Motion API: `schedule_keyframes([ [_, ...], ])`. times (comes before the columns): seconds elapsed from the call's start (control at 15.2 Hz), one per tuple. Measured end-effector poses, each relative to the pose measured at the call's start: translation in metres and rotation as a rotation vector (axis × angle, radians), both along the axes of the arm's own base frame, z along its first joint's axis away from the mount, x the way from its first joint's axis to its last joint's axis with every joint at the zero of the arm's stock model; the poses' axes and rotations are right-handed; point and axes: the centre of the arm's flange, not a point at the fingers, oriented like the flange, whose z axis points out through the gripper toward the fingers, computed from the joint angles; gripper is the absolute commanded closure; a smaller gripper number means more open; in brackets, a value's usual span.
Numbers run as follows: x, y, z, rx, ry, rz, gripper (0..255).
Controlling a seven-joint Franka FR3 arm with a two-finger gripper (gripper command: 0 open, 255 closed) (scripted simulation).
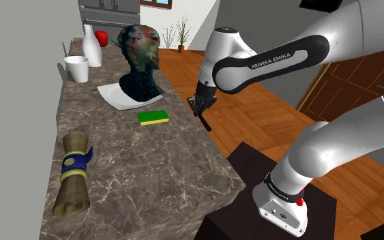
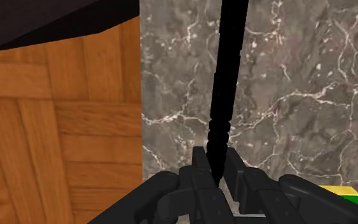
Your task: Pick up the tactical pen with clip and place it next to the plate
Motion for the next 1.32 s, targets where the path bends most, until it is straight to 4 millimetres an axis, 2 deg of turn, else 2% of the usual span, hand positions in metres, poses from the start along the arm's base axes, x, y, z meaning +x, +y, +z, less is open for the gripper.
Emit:
schedule_keyframes([
  [0.26,0.049,-0.031,-0.003,0.0,0.0,0.0,255],
  [0.79,0.138,-0.078,-0.003,0.0,0.0,0.0,255],
  [0.92,0.146,-0.083,-0.01,0.0,0.0,-0.001,255],
  [1.32,0.148,-0.084,-0.04,0.0,0.001,0.0,255],
])
